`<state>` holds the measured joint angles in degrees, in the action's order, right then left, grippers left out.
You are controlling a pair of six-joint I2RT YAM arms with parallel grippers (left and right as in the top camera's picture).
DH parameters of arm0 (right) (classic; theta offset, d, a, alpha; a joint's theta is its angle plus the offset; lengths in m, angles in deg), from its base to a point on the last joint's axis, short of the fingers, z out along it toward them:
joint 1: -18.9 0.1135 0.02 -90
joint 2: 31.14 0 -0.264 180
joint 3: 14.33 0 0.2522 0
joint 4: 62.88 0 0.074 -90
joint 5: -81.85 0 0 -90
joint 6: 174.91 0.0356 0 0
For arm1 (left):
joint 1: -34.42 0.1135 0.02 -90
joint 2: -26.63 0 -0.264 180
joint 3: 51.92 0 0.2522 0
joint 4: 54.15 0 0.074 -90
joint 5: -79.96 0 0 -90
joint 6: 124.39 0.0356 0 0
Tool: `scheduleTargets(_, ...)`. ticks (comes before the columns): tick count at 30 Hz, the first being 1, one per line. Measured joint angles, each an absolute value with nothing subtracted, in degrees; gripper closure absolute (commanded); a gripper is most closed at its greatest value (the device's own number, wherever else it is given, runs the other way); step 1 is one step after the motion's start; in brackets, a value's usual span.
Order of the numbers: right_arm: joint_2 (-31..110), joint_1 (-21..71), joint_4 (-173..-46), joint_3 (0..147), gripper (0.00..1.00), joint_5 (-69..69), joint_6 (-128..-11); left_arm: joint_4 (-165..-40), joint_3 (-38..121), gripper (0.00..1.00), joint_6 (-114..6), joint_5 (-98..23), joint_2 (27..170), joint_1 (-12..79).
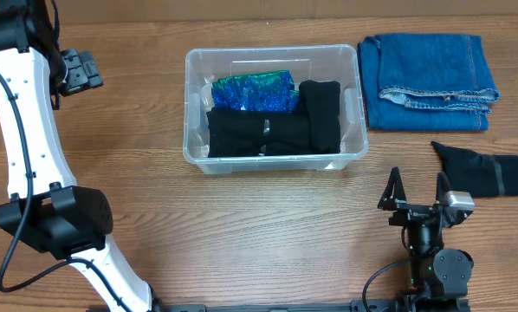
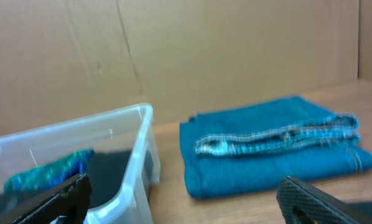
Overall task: Pack container
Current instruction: 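Move the right gripper to the black garment at right edge and grasp it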
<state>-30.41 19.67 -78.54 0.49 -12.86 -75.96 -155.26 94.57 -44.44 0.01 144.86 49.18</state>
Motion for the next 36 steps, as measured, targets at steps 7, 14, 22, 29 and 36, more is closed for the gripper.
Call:
scheduleTargets(7,-22.24,19.61,-91.06,14.72,0.00,-11.33,-75.93,-155.17,94.54,0.00,-44.44,-0.41,144.86,49.07)
scheduleTargets(14,8.95,14.60,-113.09,54.13,0.00,-10.96,-75.98,-155.17,94.46,0.00,-44.44,-0.67,144.86,49.07)
scheduleTargets(22,39.84,10.86,-127.74,79.61,0.00,-10.98,-76.44,-155.13,94.43,0.00,-44.44,-0.67,144.86,49.07)
scheduleTargets(29,54.15,-0.41,-132.85,80.05,0.00,-4.97,-66.93,-155.11,94.43,0.00,-44.41,-0.63,144.86,49.07)
scheduleTargets(36,62.79,-16.46,-137.94,79.99,0.00,2.29,-56.18,-155.11,94.43,0.00,-44.41,-0.63,144.86,49.07)
